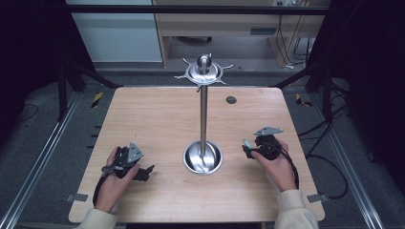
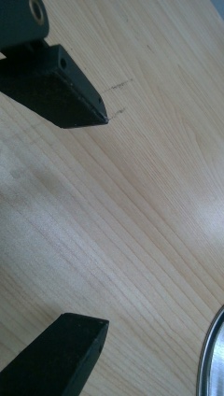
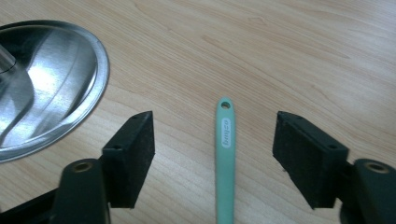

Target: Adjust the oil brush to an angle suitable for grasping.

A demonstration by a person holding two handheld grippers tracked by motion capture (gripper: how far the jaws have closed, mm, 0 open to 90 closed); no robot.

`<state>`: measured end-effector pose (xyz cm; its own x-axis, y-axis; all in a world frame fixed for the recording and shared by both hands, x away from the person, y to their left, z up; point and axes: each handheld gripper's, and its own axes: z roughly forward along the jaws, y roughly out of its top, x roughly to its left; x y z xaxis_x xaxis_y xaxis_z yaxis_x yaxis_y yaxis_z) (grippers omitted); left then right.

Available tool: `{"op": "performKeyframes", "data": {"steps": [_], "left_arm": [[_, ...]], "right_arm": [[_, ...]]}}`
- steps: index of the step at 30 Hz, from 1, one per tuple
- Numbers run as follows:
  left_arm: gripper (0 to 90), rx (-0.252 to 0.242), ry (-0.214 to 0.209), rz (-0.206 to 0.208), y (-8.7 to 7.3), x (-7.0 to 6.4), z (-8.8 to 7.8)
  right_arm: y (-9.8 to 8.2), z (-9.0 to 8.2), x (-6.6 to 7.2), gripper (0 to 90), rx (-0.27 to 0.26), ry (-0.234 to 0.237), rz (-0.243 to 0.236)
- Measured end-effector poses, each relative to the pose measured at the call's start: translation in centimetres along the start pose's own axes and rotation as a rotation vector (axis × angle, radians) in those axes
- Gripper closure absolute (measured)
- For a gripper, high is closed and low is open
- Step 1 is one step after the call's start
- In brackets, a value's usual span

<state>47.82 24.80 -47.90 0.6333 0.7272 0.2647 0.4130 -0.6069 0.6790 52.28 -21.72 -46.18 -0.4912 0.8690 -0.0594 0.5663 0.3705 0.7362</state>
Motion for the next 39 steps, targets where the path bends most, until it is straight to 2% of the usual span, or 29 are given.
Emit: {"op": "performKeyframes", "data": {"steps": [2, 5, 8, 9, 11, 12, 13, 14, 15, 18, 26, 34, 35, 39], "left_arm": [[3.0, -0.002, 0.000, -0.002, 0.0, 0.0, 0.0], [3.0, -0.001, 0.000, 0.000, 0.0, -0.1, 0.0], [3.0, -0.001, -0.002, 0.002, 0.1, -0.1, 0.0], [3.0, -0.001, -0.002, 0.001, 0.0, -0.1, 0.0], [3.0, 0.000, -0.002, 0.001, 0.0, -0.1, 0.0], [3.0, 0.000, -0.003, 0.001, 0.0, -0.1, 0.0], [3.0, 0.000, -0.003, 0.001, 0.0, -0.1, 0.0], [3.0, -0.001, -0.003, 0.000, 0.0, 0.0, 0.0], [3.0, -0.002, -0.003, 0.000, 0.0, -0.1, 0.0], [3.0, 0.002, -0.002, 0.003, 0.1, -0.1, 0.0], [3.0, -0.001, -0.002, 0.003, 0.1, -0.1, 0.0], [3.0, -0.007, 0.002, 0.012, 0.1, -0.1, 0.0], [3.0, -0.001, -0.002, 0.003, 0.1, -0.1, 0.0], [3.0, 0.000, -0.003, 0.003, 0.1, -0.1, 0.0]], "right_arm": [[0.0, 0.4, 0.3, 38.9, 0.012, 0.005, -0.010], [-0.1, 0.7, 0.6, 42.7, 0.026, 0.010, -0.025], [-0.2, 1.0, 1.0, 51.7, 0.040, 0.021, -0.051], [-0.2, 1.2, 1.2, 57.6, 0.045, 0.033, -0.061], [-0.3, 1.2, 1.3, 60.9, 0.051, 0.040, -0.069], [-0.3, 1.4, 1.4, 67.4, 0.062, 0.043, -0.097], [-0.3, 1.4, 1.4, 67.4, 0.062, 0.043, -0.097], [-0.4, 1.6, 1.5, 75.7, 0.068, 0.055, -0.108], [-0.4, 1.6, 1.5, 75.7, 0.068, 0.055, -0.108], [-0.4, 1.9, 1.6, 86.1, 0.083, 0.047, -0.128], [-0.8, 2.3, 1.1, 89.0, 0.106, -0.001, -0.111], [-1.1, 2.7, 0.7, 87.7, 0.147, -0.021, -0.098], [-1.1, 2.7, 0.6, 88.0, 0.152, -0.021, -0.099], [-1.1, 2.7, 0.6, 88.7, 0.154, -0.027, -0.082]]}}
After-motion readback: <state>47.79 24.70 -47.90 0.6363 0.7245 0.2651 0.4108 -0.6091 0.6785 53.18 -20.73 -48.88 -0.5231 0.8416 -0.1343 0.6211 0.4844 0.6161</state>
